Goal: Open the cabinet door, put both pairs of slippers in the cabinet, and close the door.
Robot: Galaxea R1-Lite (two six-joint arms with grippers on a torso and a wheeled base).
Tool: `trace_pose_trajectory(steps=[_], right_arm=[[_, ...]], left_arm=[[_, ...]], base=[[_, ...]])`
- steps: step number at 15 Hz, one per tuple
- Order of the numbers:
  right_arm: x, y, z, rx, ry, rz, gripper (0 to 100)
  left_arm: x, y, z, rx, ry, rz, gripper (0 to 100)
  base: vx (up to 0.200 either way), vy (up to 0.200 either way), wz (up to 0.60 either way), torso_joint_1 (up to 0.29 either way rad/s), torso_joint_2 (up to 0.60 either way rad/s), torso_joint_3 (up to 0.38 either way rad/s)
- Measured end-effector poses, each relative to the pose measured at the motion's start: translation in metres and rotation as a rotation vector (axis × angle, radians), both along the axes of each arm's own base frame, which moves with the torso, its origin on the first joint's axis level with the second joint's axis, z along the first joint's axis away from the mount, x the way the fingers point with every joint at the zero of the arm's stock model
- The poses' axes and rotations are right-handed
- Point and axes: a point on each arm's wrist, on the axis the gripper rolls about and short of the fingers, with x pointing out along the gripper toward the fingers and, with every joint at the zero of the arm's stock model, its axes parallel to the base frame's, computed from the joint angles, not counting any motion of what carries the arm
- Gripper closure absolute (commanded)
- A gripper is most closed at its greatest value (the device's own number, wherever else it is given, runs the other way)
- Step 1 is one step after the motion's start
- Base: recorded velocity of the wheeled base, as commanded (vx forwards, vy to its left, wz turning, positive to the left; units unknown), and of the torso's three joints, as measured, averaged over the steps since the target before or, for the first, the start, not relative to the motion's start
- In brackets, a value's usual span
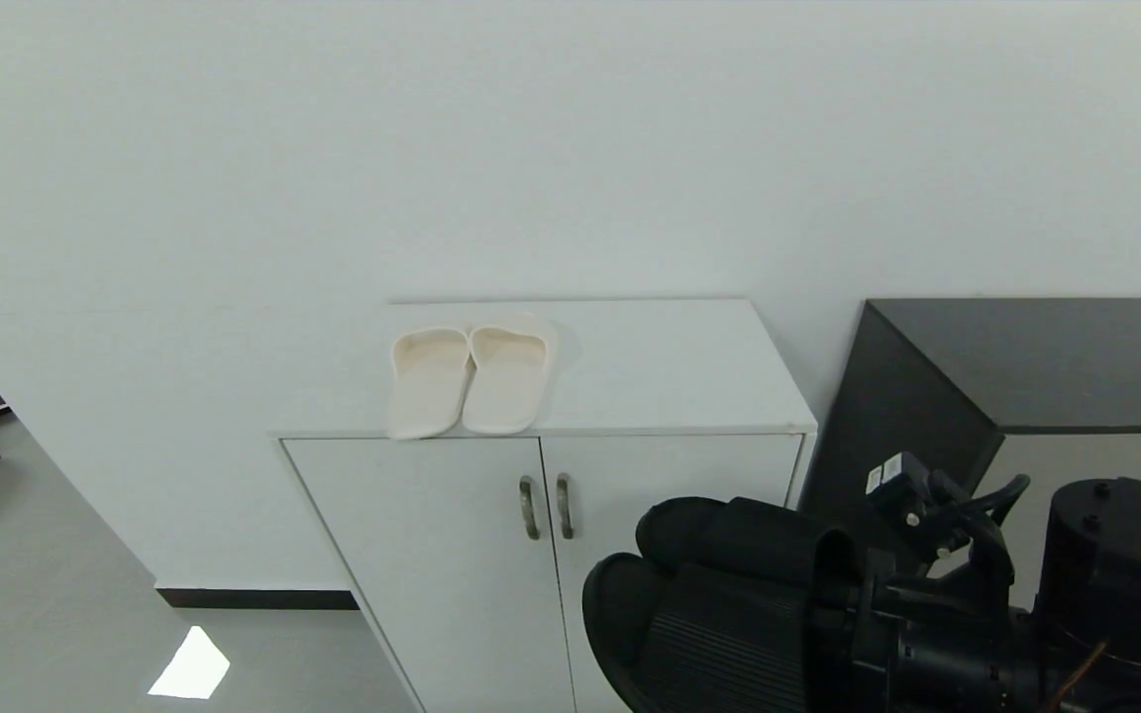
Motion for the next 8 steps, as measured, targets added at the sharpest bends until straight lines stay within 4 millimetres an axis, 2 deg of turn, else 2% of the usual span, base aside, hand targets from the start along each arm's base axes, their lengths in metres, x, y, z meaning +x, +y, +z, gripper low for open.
trace_pose_trajectory(steps=[1, 8], right_arm=[[-0.0001, 0.0000, 0.0001, 0.001, 0.001, 0.000, 100], [0.0009, -0.0022, -0.0007, 0.003, 0.007, 0.011, 100]], left_arm=[[0.0000, 0.0000, 0.0000, -0.001, 0.000, -0.001, 0], [0.0000, 0.0000, 0.0000, 0.000, 0.000, -0.002, 0]], base=[[0.000, 0.000, 0.00, -0.251, 0.55, 0.290], [0.000, 0.000, 0.00, -0.233, 0.53, 0.295]])
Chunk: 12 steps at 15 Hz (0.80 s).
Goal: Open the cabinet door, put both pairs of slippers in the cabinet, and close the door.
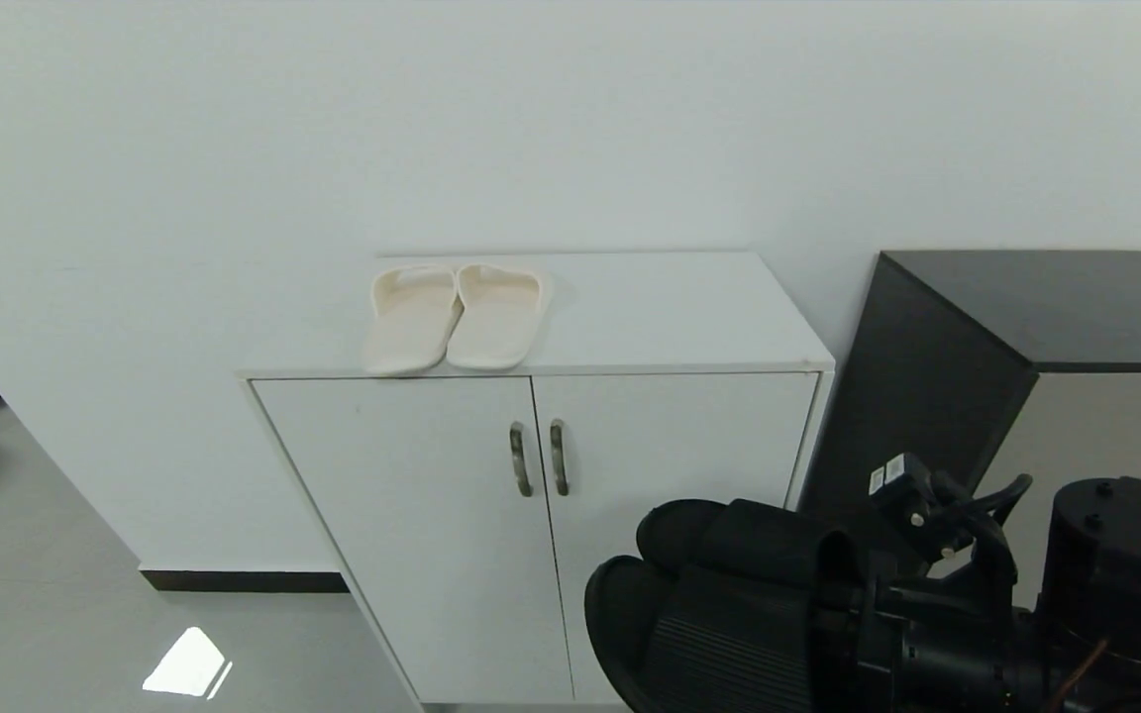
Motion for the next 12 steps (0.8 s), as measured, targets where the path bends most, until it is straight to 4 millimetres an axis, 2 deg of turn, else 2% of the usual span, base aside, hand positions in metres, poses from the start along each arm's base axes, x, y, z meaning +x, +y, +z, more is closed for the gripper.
trace_pose_trajectory(steps=[8, 12], right_arm=[[-0.0001, -0.0024, 0.0013, 0.014, -0.017, -0.006, 100], [-0.0011, -0.0026, 0.0017, 0.017, -0.028, -0.002, 100]], left_arm=[[0.0000, 0.0000, 0.0000, 0.004, 0.000, 0.001, 0], [0.0003, 0.0001, 0.0013, 0.071, 0.002, 0.003, 0]], base=[[0.000, 0.000, 0.00, -0.197, 0.49, 0.285], [0.000, 0.000, 0.00, -0.167, 0.47, 0.292]])
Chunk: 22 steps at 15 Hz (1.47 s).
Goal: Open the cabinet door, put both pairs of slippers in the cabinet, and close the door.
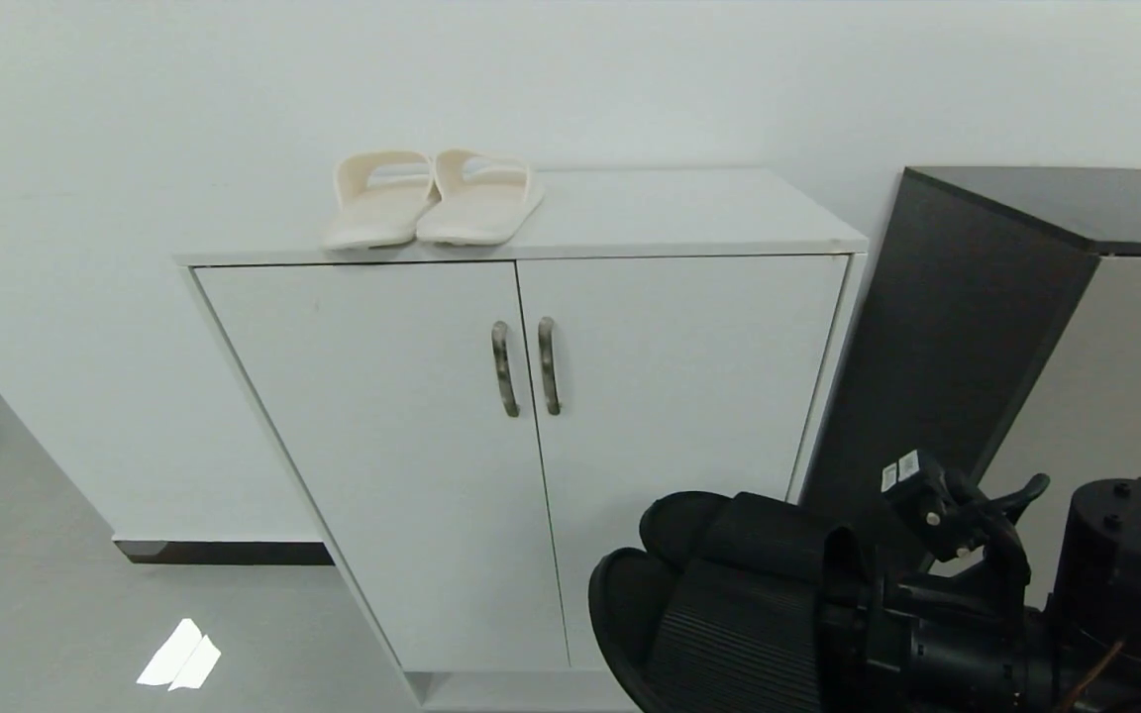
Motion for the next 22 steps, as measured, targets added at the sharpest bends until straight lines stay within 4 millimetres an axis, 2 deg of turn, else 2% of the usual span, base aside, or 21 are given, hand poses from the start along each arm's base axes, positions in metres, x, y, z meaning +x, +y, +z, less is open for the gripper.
trace_pose_trajectory(steps=[1, 3, 5, 7, 9, 14, 18, 22], right_arm=[[0.000, 0.000, 0.000, -0.001, 0.000, 0.000, 100], [-0.001, 0.000, -0.001, -0.002, 0.001, 0.002, 100], [-0.001, 0.001, -0.001, -0.003, 0.000, 0.005, 100], [-0.001, 0.000, -0.001, -0.007, -0.010, 0.006, 100], [-0.001, 0.000, 0.001, 0.006, -0.024, 0.006, 100], [-0.002, 0.000, 0.000, 0.005, -0.023, 0.008, 100], [-0.001, 0.001, 0.000, 0.003, -0.024, 0.006, 100], [0.000, 0.003, -0.003, -0.010, -0.021, 0.007, 100]], left_arm=[[0.000, 0.000, 0.002, 0.003, 0.004, -0.002, 0], [-0.002, 0.000, 0.022, -0.031, -0.029, -0.013, 0], [0.000, -0.001, 0.056, -0.067, -0.044, -0.048, 0], [0.011, -0.003, 0.084, -0.083, -0.015, -0.148, 0], [0.031, -0.006, 0.108, -0.090, 0.012, -0.285, 0], [0.095, -0.017, 0.160, -0.110, 0.072, -0.567, 0], [0.135, -0.048, 0.197, -0.209, 0.136, -0.813, 0], [0.179, -0.074, 0.207, -0.237, 0.219, -0.874, 0]], base=[[0.000, 0.000, 0.00, -0.154, 0.47, 0.305], [0.000, 0.000, 0.00, -0.137, 0.46, 0.303], [0.000, 0.000, 0.00, -0.127, 0.44, 0.315], [0.000, 0.000, 0.00, -0.081, 0.31, 0.200], [0.000, 0.000, 0.00, -0.019, 0.10, 0.071], [0.000, 0.000, 0.00, 0.000, 0.01, 0.008], [0.000, 0.000, 0.00, 0.000, 0.00, 0.000], [0.000, 0.000, 0.00, 0.000, 0.00, 0.000]])
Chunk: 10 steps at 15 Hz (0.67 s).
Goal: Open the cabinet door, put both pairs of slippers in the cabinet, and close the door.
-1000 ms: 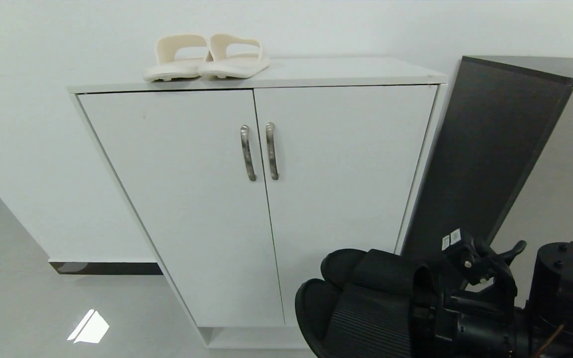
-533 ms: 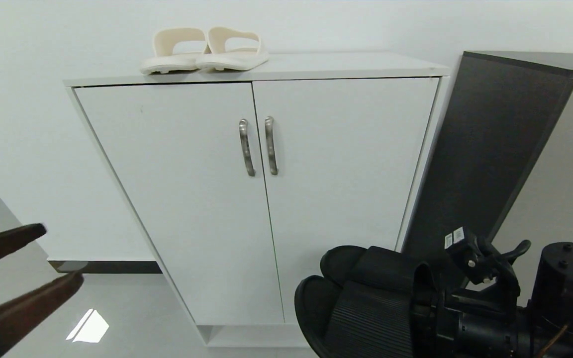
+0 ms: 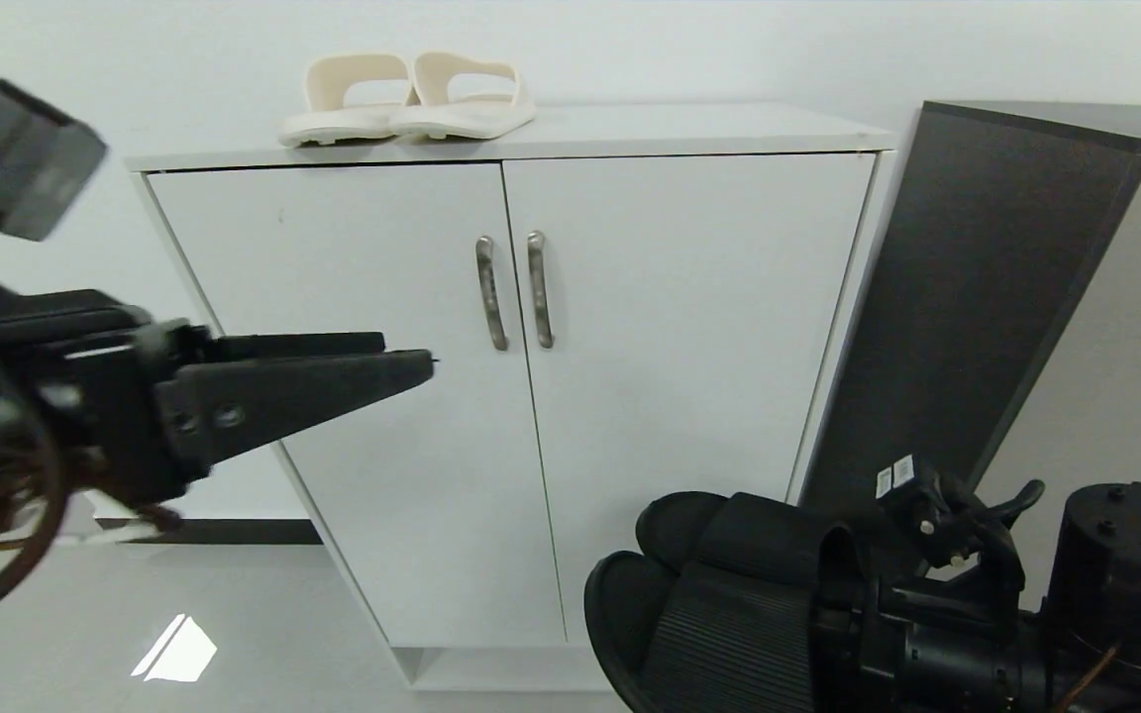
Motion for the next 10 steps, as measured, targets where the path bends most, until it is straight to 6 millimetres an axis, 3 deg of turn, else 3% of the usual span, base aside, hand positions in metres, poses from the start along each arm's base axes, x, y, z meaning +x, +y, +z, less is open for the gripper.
trace_pose_trajectory(steps=[5, 10], right_arm=[[0.002, 0.002, -0.006, -0.030, -0.004, 0.006, 100], [0.003, 0.003, -0.007, -0.032, 0.001, 0.006, 100]], left_arm=[[0.048, -0.030, 0.010, -0.046, 0.083, -0.148, 0], [0.090, -0.046, 0.011, -0.057, 0.030, -0.082, 0]], base=[[0.000, 0.000, 0.00, 0.000, 0.00, 0.000], [0.000, 0.000, 0.00, 0.000, 0.00, 0.000]])
